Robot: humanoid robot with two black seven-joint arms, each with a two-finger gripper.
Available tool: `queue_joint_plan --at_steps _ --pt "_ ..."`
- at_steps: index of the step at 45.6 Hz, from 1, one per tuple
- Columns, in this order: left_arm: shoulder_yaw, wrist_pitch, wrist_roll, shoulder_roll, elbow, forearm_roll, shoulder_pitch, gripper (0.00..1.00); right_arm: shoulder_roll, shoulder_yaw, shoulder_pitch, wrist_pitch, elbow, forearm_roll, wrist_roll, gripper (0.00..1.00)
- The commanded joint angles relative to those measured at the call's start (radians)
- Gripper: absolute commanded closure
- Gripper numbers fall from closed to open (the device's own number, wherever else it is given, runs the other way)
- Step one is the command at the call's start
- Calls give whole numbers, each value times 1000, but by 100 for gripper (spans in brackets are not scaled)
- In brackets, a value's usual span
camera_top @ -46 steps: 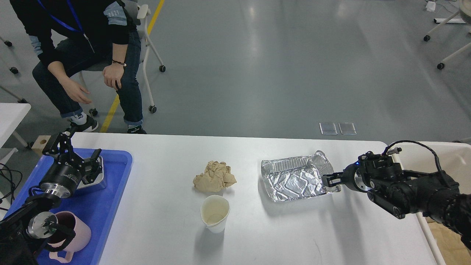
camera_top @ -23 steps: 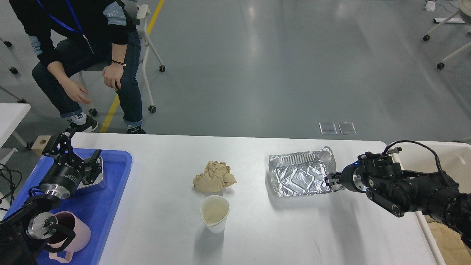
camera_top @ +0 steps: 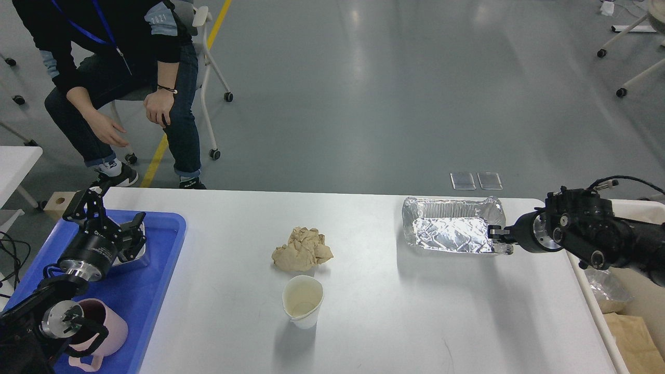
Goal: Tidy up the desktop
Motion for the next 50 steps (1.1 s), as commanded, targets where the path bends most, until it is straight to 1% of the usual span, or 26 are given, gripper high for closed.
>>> queue_joint_plan --at_steps 1,13,20,27,34,42,47,50 --pt "5 10 0 -3 0 0 -3 2 -83 2 25 40 89 86 0 100" --pt "10 12 1 -3 0 9 -3 2 -272 7 45 49 333 111 2 100" --pt "11 12 1 -3 0 11 -3 2 -358 14 45 29 423 111 0 100" --pt "11 12 3 -5 -2 14 -5 2 -472 50 43 26 576 111 0 100" --pt "13 13 3 -5 0 17 -11 2 -553 73 42 2 722 111 0 100" --pt "13 33 3 -5 0 17 -15 2 -579 73 34 -89 860 109 0 100" --pt "13 33 4 -5 -2 17 -14 2 -556 71 32 -132 891 106 -6 100" --pt "13 35 3 -5 -2 18 -14 2 -522 68 32 -149 891 99 -15 100"
